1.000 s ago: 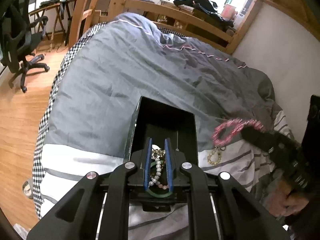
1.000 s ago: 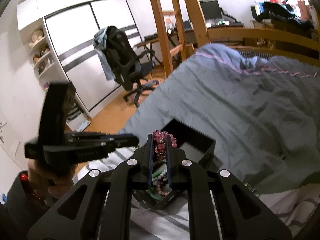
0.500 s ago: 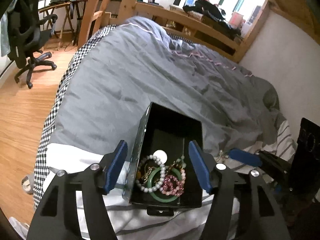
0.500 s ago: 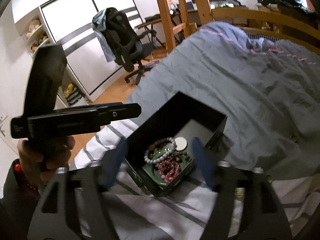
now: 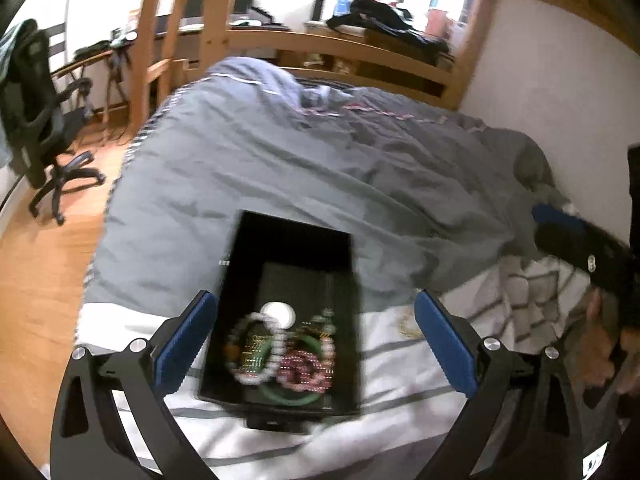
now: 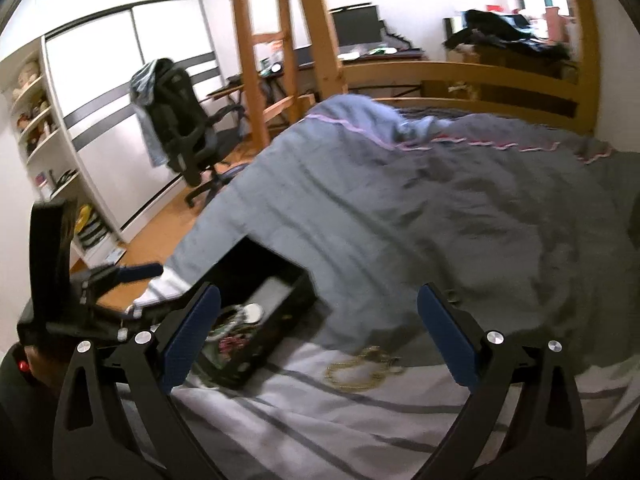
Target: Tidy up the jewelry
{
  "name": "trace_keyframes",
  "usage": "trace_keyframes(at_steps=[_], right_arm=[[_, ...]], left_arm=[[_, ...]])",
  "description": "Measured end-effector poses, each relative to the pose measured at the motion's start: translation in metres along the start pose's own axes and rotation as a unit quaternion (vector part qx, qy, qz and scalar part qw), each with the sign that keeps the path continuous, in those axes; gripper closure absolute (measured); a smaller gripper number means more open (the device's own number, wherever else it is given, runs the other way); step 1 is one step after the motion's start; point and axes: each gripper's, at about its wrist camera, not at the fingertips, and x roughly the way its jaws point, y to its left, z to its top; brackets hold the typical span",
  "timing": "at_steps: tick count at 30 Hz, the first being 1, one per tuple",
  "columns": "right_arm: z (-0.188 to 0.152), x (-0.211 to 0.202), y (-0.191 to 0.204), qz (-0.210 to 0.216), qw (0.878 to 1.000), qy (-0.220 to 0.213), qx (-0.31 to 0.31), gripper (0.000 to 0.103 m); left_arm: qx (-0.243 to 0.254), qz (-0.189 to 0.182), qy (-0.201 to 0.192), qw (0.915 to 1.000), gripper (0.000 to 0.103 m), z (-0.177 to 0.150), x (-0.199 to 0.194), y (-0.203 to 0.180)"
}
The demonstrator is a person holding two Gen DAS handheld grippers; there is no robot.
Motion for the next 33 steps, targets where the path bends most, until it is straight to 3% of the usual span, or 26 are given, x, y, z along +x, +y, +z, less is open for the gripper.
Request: trace_keyframes(at_steps=[10, 12, 13, 15, 18, 23, 26, 28, 33], right_arm=[[-0.007, -0.013, -0.052, -0.03, 0.999, -0.018, 0.019, 0.008], [-0.012, -0.009, -0.064, -0.024, 0.999, -0.017, 0.024, 0.035], [-0.014, -0.006, -0.069, -0.025, 0.999, -0.011, 0.025, 0.039], [-0.019, 0.005, -0.083, -0.028, 0.999, -0.003, 0.018, 0.064], [-0.023, 0.023, -0.1, -0.034, 0.999, 0.011, 0.007, 0.075], [-0.022, 0.067, -0.128, -0.022, 0.999, 0.032, 0.018, 0.076], [-0.025, 0.102, -0.129, -0.001, 0.998, 0.056, 0.003, 0.076], [-0.03, 0.124, -0.126, -0.013, 0.997, 0.073, -0.014, 0.076], [-0.037, 0.167, -0.137, -0.02, 0.995, 0.1, -0.005, 0.076]], left_arm=[[0.118, -0.002, 0.032, 0.9925, 0.006, -0.027, 0.04, -0.098], [0.123, -0.004, 0.043, 0.9914, 0.006, -0.03, 0.051, -0.111], [0.121, -0.001, 0.046, 0.9916, 0.006, -0.032, 0.061, -0.118], [0.113, -0.007, 0.048, 0.9924, 0.006, -0.032, 0.073, -0.129], [0.102, -0.024, 0.05, 0.9932, 0.02, -0.028, 0.09, -0.14], [0.085, -0.02, 0.061, 0.9943, 0.022, -0.021, 0.131, -0.146], [0.079, -0.005, 0.084, 0.9933, 0.031, -0.023, 0.157, -0.141], [0.089, 0.032, 0.1, 0.9905, 0.036, -0.027, 0.171, -0.14], [0.104, 0.032, 0.104, 0.9885, 0.037, -0.027, 0.191, -0.14]])
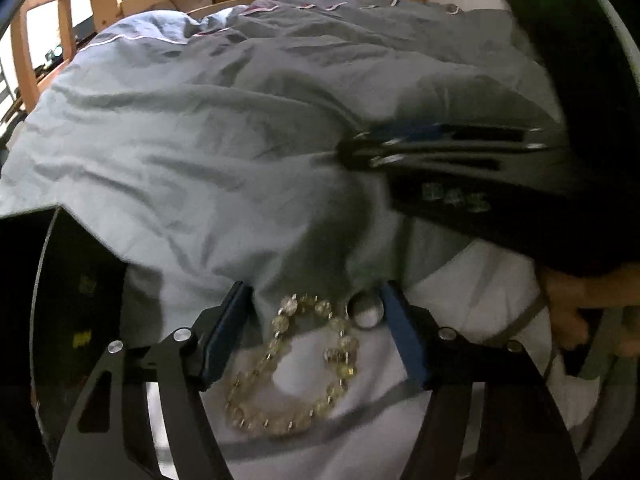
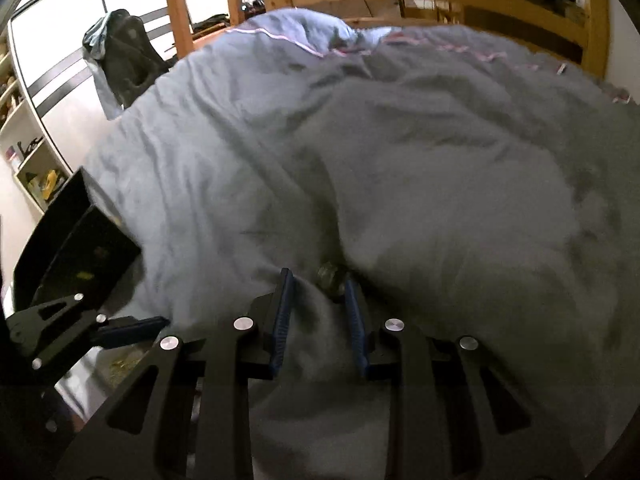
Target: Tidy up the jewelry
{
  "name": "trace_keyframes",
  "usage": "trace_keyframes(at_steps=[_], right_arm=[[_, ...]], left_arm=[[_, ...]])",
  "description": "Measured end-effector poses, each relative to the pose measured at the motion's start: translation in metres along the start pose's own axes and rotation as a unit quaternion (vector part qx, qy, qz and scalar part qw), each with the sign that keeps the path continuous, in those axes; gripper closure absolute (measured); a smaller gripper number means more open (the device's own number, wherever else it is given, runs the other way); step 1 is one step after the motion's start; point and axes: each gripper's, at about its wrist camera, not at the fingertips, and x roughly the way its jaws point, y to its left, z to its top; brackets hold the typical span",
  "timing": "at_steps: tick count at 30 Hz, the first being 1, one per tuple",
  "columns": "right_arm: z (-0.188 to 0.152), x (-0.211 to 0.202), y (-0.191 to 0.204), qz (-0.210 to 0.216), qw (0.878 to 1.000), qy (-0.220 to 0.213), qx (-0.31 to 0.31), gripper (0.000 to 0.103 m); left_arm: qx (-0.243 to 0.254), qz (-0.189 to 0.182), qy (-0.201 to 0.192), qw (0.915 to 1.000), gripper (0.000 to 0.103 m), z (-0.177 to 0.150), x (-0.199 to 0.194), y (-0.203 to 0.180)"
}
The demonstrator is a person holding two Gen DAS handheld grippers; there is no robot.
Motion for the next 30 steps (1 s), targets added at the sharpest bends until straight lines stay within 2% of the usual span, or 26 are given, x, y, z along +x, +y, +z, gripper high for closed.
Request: trace_keyframes(at_steps=[1, 3, 6, 9, 16, 21, 30], right_arm=[[0.001, 0.005, -0.002, 0.004, 1.0, 0.0, 0.005, 0.076], [0.0, 0.008, -0.002, 0.008, 1.0, 0.001, 0.011, 0.084], [-0.002, 0.005, -0.004, 0.01, 1.0, -0.001, 0.02, 0.089], [-0.003, 0.001, -0.008, 0.017, 0.999, -0.004, 0.04, 0.089], [-0.001, -0.012, -0.004, 0.028, 0.998, -0.025, 0.04, 0.09], [0.001, -0.016, -0.006, 0.038, 0.998, -0.036, 0.047, 0.091], [0.009, -0.032, -0.007, 0.05, 0.995, -0.071, 0.057, 0.091]], left_arm=[[0.0, 0.0, 0.0, 1.0, 0.037, 0.0, 0.002, 0.001], [-0.007, -0.005, 0.002, 1.0, 0.039, -0.001, 0.003, 0.004], [-0.013, -0.002, 0.005, 0.9999, 0.051, -0.002, 0.0, 0.007], [-0.018, 0.007, 0.012, 0.9997, 0.066, -0.001, -0.001, 0.009], [-0.032, -0.002, 0.016, 0.9994, 0.086, -0.001, -0.014, 0.018], [-0.049, -0.013, 0.014, 0.9986, 0.093, 0.003, -0.013, 0.026], [-0.049, -0.02, -0.017, 0.9985, 0.095, 0.005, -0.029, 0.029]])
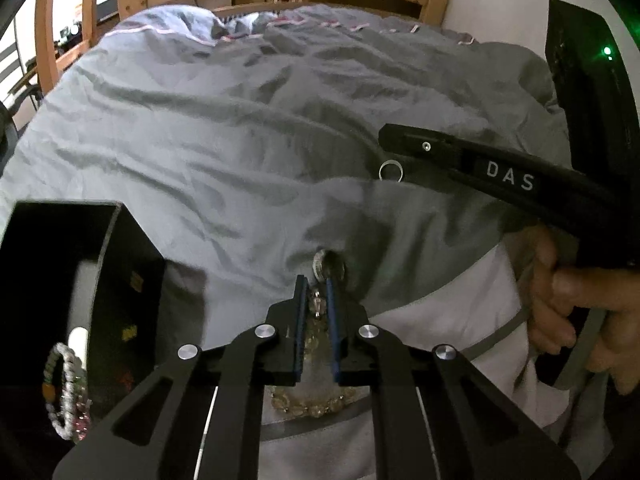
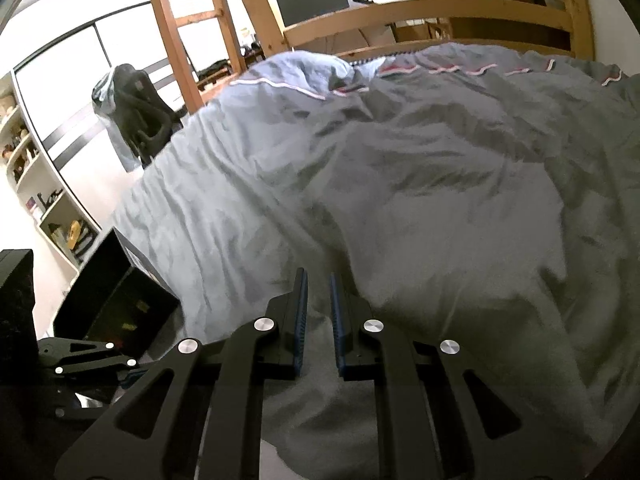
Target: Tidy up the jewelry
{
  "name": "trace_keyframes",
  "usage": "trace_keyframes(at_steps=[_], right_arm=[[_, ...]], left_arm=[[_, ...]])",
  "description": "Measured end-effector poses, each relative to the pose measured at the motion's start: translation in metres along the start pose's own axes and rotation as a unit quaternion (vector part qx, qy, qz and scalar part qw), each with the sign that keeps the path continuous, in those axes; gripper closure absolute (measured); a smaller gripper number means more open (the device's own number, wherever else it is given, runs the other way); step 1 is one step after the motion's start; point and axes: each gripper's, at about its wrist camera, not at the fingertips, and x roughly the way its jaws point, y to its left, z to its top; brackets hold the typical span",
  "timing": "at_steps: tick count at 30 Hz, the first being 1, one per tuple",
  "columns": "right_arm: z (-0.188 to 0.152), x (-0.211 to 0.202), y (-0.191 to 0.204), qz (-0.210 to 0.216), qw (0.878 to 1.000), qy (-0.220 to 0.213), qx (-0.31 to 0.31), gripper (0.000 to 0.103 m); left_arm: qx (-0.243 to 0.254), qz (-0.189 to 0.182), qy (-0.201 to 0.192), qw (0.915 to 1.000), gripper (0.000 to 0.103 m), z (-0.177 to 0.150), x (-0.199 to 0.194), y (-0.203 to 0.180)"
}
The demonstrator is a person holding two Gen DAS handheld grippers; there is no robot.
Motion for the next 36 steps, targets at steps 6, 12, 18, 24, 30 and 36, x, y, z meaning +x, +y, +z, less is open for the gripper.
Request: trace_keyframes(at_steps=[6, 12, 18, 24, 30, 36], right_arm=[[0.004, -0.009, -0.001, 0.007, 1.0, -0.016, 0.008, 0.091], [0.008, -0.016, 0.0, 0.017, 0.999, -0.03, 0.011, 0.091], [0.01, -0.02, -0.001, 0.02, 0.999, -0.037, 0.016, 0.091], [0.012, -0.027, 0.002, 0.026, 0.999, -0.046, 0.013, 0.091], [0.011, -0.038, 0.009, 0.029, 0.998, -0.055, 0.008, 0.091], [0.004, -0.06, 0.022, 0.025, 0.998, -0.061, 0.002, 0.091]], left_arm=[[0.003, -0.008, -0.023, 0.9997, 0.095, 0.003, -0.015, 0.0], [-0.008, -0.046, -0.054, 0.9975, 0.095, 0.007, -0.027, 0.004], [-0.031, -0.084, -0.079, 0.9928, 0.095, 0.011, -0.038, 0.015], [-0.024, -0.081, -0.089, 0.9925, 0.095, 0.014, -0.046, 0.012], [-0.025, -0.07, -0.103, 0.9919, 0.095, 0.017, -0.062, 0.014], [-0.037, -0.057, -0.121, 0.9903, 0.095, 0.018, -0.087, 0.024]])
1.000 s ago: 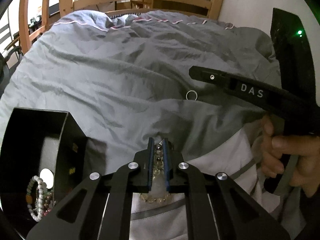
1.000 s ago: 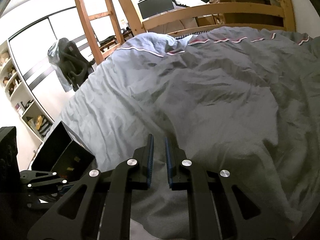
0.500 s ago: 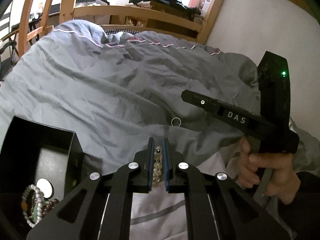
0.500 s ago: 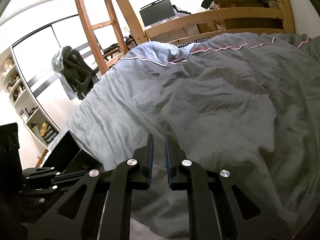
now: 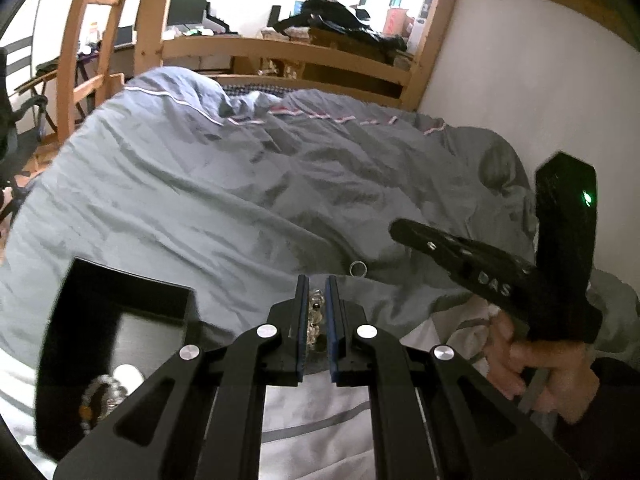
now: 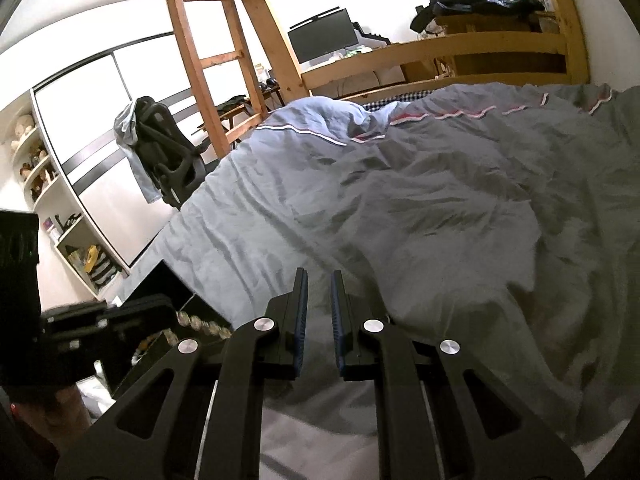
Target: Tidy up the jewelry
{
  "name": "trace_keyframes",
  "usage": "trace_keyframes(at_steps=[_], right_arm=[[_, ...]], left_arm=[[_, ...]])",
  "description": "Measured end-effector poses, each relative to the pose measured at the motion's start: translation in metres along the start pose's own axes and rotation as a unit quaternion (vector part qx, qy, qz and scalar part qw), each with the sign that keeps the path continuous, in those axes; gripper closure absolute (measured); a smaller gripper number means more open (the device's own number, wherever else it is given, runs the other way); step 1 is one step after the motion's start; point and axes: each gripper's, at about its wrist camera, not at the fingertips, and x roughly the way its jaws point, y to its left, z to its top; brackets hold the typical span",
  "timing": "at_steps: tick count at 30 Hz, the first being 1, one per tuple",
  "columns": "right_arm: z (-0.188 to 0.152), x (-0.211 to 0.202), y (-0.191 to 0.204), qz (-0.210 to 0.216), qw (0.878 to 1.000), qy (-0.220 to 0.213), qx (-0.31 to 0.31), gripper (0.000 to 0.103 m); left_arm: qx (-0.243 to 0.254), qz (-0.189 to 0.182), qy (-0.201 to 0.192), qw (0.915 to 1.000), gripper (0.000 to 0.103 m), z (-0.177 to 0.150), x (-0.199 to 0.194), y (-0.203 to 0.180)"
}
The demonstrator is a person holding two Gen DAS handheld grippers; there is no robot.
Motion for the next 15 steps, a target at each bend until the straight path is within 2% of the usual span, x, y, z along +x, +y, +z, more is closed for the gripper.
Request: trace_keyframes(at_steps=[12, 15], right_arm=[[0.028, -0.07, 0.026, 0.041, 0.998, -0.039, 0.019, 0.091], [0.031, -0.075, 0.035, 0.007, 1.0, -0.029, 0.003, 0.088]], left_arm=[[-0.025, 0.016, -0.041, 0.9987, 0.095, 0.011, -0.063, 0.022], [-0.027, 0.03, -0.043, 0.9983, 0.095, 0.007, -0.074, 0.028]])
